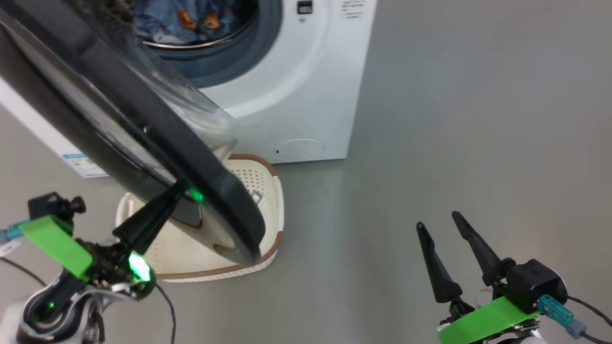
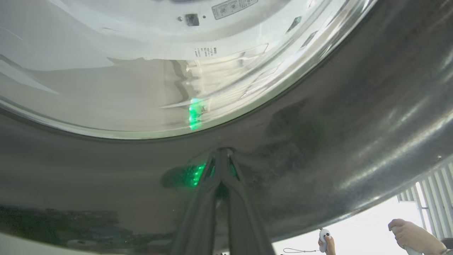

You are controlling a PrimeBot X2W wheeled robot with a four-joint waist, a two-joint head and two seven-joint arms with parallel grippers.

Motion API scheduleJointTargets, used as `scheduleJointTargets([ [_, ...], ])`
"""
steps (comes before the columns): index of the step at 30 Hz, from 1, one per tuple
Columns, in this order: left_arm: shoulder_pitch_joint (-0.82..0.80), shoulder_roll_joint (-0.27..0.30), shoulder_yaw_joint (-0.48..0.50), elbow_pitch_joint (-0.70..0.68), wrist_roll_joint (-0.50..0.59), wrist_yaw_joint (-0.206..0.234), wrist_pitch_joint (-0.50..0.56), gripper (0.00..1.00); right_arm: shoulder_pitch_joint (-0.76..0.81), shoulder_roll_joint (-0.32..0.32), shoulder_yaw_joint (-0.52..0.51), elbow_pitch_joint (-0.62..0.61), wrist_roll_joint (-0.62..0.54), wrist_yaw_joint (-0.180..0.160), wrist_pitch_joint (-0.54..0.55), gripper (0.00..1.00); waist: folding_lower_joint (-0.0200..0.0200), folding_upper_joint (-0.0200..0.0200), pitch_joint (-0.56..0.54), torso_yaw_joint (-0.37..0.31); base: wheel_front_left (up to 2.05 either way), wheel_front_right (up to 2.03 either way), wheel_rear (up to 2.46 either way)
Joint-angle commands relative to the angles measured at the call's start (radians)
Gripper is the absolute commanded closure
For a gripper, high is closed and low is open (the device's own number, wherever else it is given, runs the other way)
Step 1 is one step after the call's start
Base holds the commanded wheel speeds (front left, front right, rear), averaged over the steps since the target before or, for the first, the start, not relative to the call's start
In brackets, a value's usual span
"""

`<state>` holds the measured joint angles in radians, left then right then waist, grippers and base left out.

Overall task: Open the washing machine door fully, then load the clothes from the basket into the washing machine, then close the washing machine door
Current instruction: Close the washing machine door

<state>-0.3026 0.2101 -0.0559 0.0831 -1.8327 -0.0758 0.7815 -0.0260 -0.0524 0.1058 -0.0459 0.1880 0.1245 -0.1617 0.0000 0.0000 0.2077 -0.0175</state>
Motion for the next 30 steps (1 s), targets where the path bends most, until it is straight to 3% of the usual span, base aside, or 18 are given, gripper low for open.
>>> scheduleJointTargets([
  [1,-0.059,0.006,0.025,-0.008,0.004,-0.015,0.000,1.00,-0.037,0.002,0.030,-0.017,0.008,0.006,-0.012,0.00,0.0000,0.0000,0.015,-0.036,0.00,0.00,0.00],
  [22,-0.270,-0.078,0.049,0.242,0.041,-0.053,-0.050,1.00,-0.064,0.002,0.049,0.027,0.022,0.006,-0.041,0.00,0.0000,0.0000,0.024,-0.141,0.00,0.00,0.00],
  [30,-0.279,-0.096,0.081,0.256,0.054,-0.054,-0.051,1.00,-0.062,0.002,0.048,0.031,0.023,0.006,-0.043,0.00,0.0000,0.0000,0.018,-0.147,0.00,0.00,0.00],
])
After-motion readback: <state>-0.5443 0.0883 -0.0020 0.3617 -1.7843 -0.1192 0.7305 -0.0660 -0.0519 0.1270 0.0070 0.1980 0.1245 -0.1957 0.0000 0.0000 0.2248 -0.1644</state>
